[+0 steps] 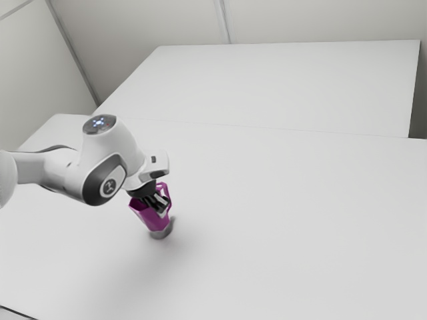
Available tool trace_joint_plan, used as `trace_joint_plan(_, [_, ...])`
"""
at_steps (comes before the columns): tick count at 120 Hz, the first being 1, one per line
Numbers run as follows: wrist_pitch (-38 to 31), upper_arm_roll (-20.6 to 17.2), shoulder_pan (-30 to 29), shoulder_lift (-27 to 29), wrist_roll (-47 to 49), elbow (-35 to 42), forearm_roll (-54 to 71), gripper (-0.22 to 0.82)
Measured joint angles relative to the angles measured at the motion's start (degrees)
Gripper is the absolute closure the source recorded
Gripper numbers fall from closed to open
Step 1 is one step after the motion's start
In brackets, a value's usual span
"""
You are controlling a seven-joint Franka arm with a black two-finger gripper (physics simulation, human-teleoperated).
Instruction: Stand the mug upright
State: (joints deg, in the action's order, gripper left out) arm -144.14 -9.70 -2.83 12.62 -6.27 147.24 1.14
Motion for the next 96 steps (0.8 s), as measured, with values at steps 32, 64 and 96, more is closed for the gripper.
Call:
trace_joint_plan(32, [-2.54, 0.09, -0.18, -2.90, 3.09, 0.00, 0.13, 0.78])
trace_joint_plan(64, [-3.20, 0.12, 0.13, -2.51, 3.84, -0.34, -0.81, 0.49])
trace_joint_plan(96, [-2.44, 0.12, 0.28, -0.58, 3.98, -2.22, -1.37, 0.26])
